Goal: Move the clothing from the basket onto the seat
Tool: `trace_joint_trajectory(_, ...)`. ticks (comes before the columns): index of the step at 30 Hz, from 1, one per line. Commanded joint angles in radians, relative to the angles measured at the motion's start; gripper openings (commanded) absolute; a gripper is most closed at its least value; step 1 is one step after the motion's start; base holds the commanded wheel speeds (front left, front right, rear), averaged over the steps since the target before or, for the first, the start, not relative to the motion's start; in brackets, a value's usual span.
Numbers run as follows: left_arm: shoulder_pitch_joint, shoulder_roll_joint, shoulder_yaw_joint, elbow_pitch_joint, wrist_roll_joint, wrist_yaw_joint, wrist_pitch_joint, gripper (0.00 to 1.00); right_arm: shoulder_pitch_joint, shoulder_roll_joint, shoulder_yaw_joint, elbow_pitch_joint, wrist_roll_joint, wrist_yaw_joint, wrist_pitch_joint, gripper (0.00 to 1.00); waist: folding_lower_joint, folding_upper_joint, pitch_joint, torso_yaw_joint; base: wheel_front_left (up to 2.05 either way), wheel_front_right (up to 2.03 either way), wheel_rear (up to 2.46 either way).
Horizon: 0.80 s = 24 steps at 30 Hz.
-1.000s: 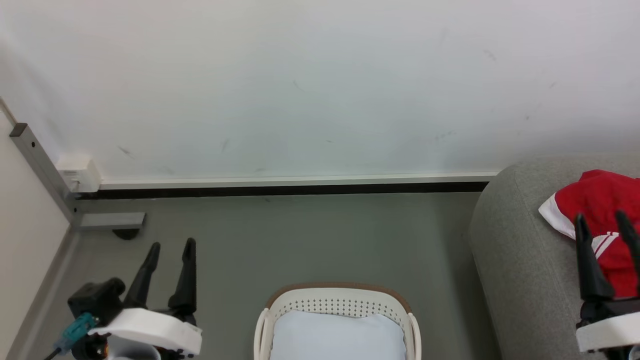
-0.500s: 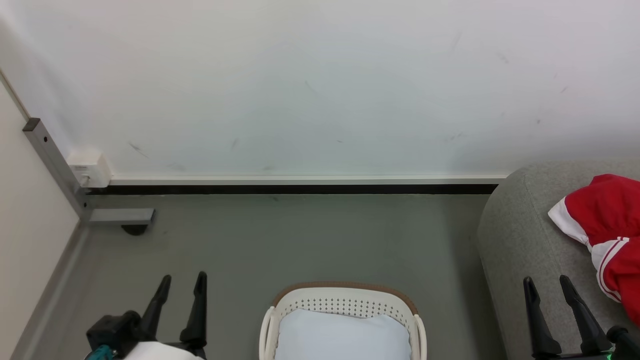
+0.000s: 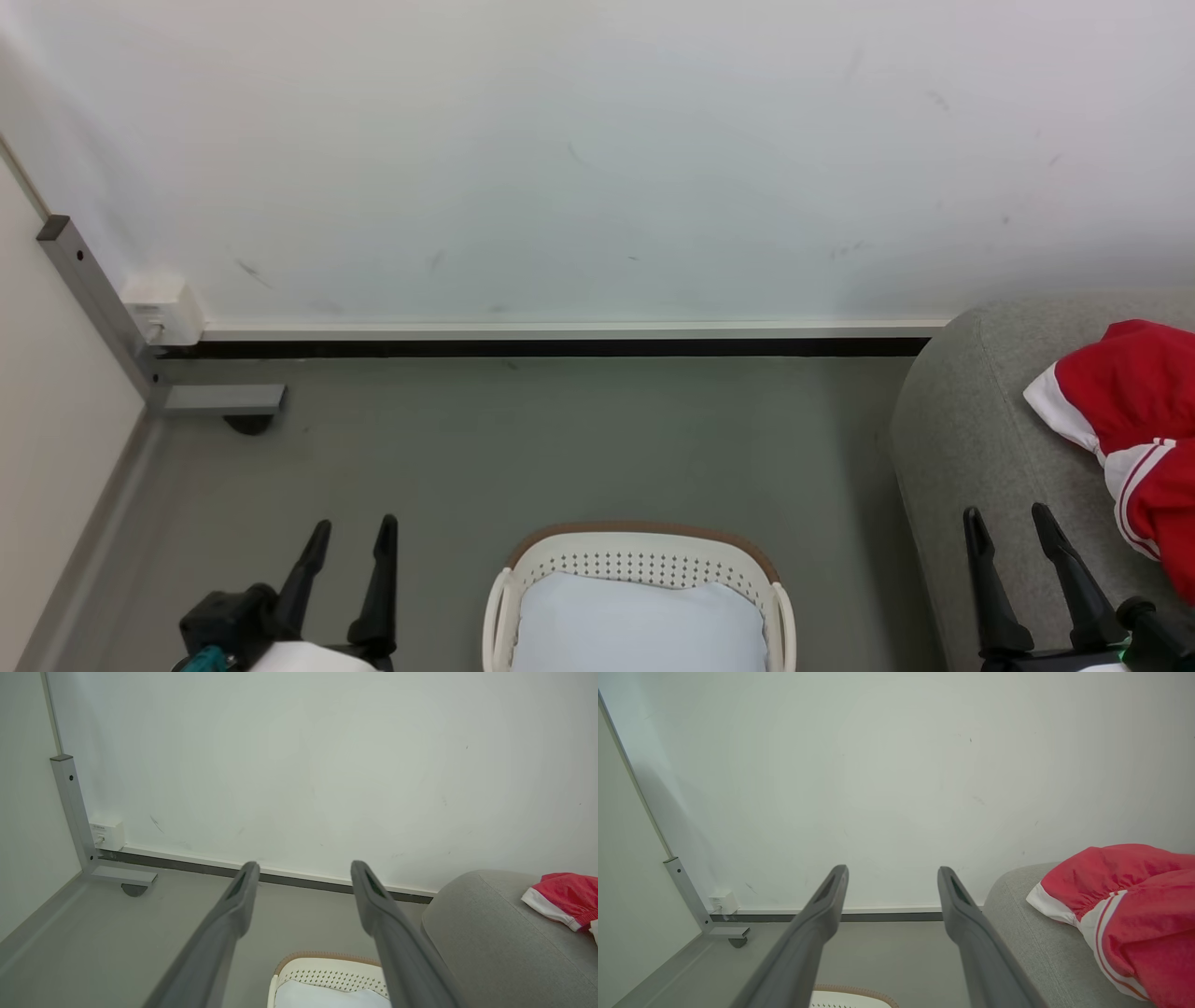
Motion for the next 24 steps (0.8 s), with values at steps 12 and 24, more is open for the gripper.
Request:
trace_joint_trajectory(12, -0.003, -0.016, 0.005, 0.017, 0.001, -0.005, 0.000, 0.00, 0.001, 0.001, 0.012, 0.007, 0.000, 0.000, 0.000, 0.00, 0.0000, -0.0001, -0.001, 0.001, 0.00, 0.00, 0.00)
trace_joint_trajectory(24, 0.008, -0.024, 0.026, 0.024, -0.158, -0.005, 0.050, 0.00, 0.005, 0.014, -0.010, 0.028, 0.150, 0.000, 0.045, 0.00, 0.0000, -0.0001, 0.003, 0.004, 0.00, 0.00, 0.00)
